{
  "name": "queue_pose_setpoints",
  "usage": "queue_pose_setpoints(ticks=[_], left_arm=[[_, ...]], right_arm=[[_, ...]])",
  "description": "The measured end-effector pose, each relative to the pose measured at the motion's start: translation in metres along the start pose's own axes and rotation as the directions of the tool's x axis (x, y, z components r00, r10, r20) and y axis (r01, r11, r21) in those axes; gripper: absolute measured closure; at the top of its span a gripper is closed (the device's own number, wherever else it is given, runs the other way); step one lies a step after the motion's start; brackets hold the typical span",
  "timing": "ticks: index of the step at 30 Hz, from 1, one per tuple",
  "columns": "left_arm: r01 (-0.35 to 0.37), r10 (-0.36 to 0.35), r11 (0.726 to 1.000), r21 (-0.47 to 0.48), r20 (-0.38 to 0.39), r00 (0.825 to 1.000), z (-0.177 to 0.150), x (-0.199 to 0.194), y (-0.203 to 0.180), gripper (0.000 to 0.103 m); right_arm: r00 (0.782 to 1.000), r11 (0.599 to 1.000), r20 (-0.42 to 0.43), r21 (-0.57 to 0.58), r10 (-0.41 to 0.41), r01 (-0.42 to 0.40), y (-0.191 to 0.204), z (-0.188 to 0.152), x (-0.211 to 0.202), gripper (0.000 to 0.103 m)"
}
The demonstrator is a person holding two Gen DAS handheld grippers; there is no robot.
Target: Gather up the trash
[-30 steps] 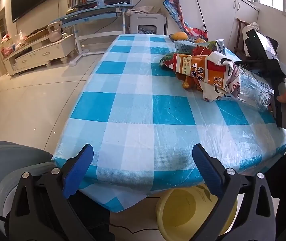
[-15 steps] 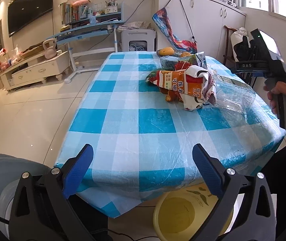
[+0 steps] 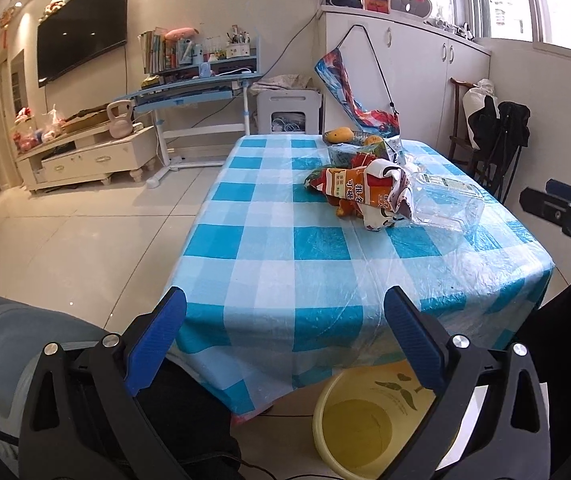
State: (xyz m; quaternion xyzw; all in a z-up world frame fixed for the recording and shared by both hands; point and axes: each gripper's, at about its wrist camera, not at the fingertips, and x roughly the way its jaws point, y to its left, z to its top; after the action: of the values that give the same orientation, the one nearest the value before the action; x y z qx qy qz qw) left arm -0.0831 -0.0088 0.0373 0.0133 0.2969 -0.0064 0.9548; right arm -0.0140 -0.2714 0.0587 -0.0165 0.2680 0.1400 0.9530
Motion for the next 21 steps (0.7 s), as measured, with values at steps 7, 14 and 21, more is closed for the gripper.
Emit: queue_pose_setpoints(ticks=[7,14,21], left_arm=[[-0.066,0.068,0.995,-0.072,0.022,0.997,-0.002,-0.008,0.016,0.007],[-0.072,0.075,0.987,-0.144,0.016,0.997,0.000,-0.003,0.033,0.007],[-0.071,0.074,0.990,-0.121,0.014,0.997,-0.001,0.000,0.028,0.007]], right_arm=[[1.000,0.999,-0.016,-0.049,0.018,-0.019,0.024,-0.019,-0.003,0.006],[0.999,0.998,-0.042,-0.064,0.010,-0.013,0.031,-0.025,0.013,0.006],[0.999,0.990,-0.047,-0.137,0.009,-0.015,0.047,-0.031,0.013,0.006]])
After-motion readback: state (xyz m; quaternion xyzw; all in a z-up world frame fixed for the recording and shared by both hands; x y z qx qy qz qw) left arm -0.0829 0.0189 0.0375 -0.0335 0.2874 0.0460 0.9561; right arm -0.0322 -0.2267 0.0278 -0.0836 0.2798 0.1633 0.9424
